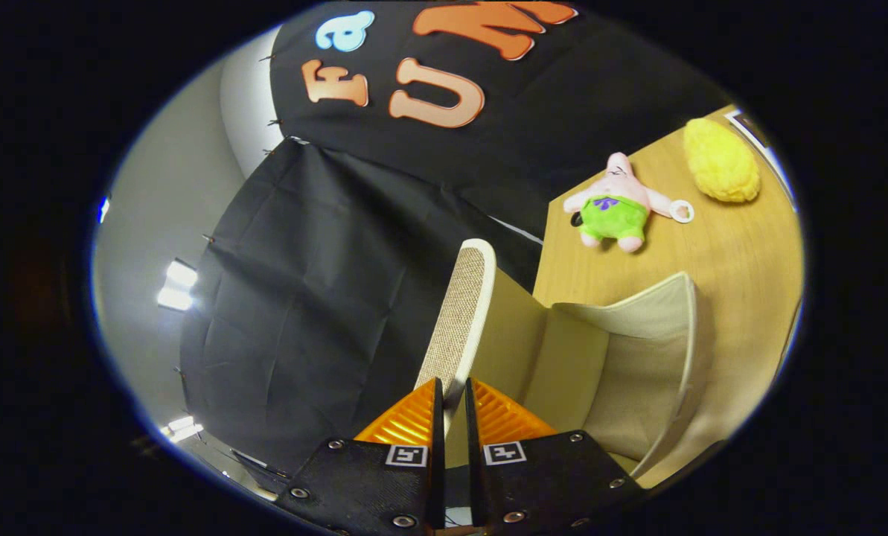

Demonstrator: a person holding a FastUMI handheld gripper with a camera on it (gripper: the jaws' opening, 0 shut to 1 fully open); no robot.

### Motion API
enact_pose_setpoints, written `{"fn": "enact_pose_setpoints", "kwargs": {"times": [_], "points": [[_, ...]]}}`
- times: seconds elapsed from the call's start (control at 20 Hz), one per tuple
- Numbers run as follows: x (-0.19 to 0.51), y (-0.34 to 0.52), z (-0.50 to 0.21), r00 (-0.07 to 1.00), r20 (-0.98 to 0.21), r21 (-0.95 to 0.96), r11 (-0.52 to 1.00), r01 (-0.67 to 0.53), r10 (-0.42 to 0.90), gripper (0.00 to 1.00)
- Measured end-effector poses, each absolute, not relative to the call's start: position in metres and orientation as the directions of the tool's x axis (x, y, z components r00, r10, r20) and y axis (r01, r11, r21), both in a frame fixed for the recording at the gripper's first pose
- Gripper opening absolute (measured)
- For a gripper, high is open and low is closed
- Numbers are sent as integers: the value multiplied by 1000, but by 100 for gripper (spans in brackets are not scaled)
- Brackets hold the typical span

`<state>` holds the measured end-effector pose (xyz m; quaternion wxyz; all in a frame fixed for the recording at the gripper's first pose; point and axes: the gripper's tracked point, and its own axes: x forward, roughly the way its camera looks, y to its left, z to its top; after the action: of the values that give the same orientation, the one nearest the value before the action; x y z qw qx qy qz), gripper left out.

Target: Open the storage box then place both shoes into the box .Put the left shoe in first, then the right shoe, with the right side of both shoes facing outward in a uniform manner.

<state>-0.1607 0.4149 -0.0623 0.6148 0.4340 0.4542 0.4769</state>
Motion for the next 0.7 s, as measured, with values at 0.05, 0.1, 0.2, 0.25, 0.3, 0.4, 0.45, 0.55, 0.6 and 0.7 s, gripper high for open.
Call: {"fn": "enact_pose_setpoints", "kwargs": {"times": [0.05,0.1,0.2,0.25,0.3,0.4,0.45,0.55,0.6,0.7], "points": [[-163,428,-59,119,-152,961,175,-212,981,13],[-167,438,-56,105,-158,958,178,-225,982,13],[-178,458,-51,81,-166,953,181,-242,983,13],[-178,468,-52,85,-179,949,195,-248,980,13],[-174,482,-51,103,-192,946,212,-245,976,13],[-165,500,-46,135,-198,942,226,-248,971,13],[-162,506,-46,140,-203,940,233,-250,969,13],[-157,507,-47,153,-210,936,244,-254,966,23],[-155,502,-47,166,-216,931,254,-263,962,36],[-144,484,-54,215,-254,903,310,-297,943,49]]}}
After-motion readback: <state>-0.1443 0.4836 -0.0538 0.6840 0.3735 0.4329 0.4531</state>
